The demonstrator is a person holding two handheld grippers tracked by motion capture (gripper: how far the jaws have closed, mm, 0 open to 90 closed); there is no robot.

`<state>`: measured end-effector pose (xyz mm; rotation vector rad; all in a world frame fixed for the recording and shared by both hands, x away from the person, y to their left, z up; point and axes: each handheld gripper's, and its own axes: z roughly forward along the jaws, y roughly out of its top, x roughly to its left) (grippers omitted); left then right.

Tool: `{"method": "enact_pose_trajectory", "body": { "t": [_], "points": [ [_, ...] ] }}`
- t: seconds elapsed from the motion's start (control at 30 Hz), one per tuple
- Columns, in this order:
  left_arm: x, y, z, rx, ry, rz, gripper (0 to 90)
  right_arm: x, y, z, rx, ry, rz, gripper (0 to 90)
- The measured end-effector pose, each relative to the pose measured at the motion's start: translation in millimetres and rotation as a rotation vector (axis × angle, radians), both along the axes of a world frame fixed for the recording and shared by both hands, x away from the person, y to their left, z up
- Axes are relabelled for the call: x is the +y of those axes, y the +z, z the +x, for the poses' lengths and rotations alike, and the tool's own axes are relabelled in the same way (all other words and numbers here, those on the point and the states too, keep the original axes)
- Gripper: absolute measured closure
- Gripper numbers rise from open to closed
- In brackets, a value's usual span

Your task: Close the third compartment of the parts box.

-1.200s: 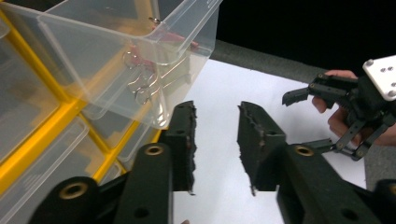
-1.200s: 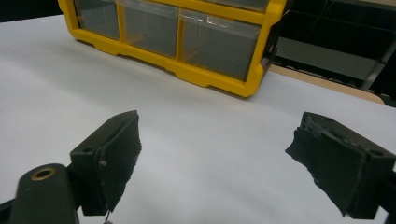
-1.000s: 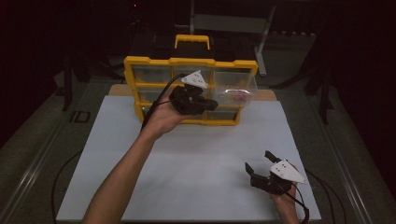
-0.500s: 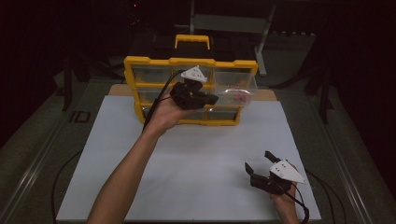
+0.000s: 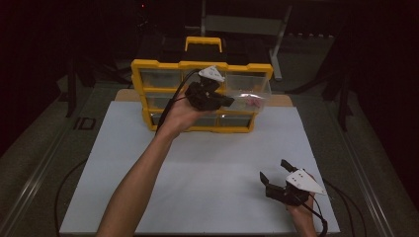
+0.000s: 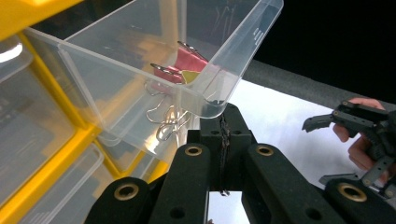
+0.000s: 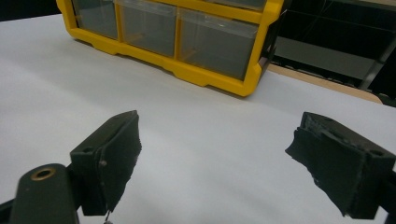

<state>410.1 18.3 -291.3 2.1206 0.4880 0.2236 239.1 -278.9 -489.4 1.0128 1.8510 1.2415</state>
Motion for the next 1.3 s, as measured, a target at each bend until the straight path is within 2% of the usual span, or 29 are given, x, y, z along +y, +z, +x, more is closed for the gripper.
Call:
{"method": "enact_pose_trajectory", "body": {
  "t": [0.57,0.73,1.3],
  "points": [
    [-7.5,2.1,7.2,-0.005,0.032,0.025,90.0,0.1,0.2,-0.2,0.000,0.000,0.000,13.6],
    [-7.8,0.5,10.0,0.006,0.038,0.008,90.0,-0.2,0.2,-0.3,-0.002,0.000,-0.001,13.6],
    [-10.7,-0.6,15.6,0.003,0.059,0.006,90.0,0.5,0.2,-0.6,-0.003,0.002,-0.003,13.6]
  ]
}}
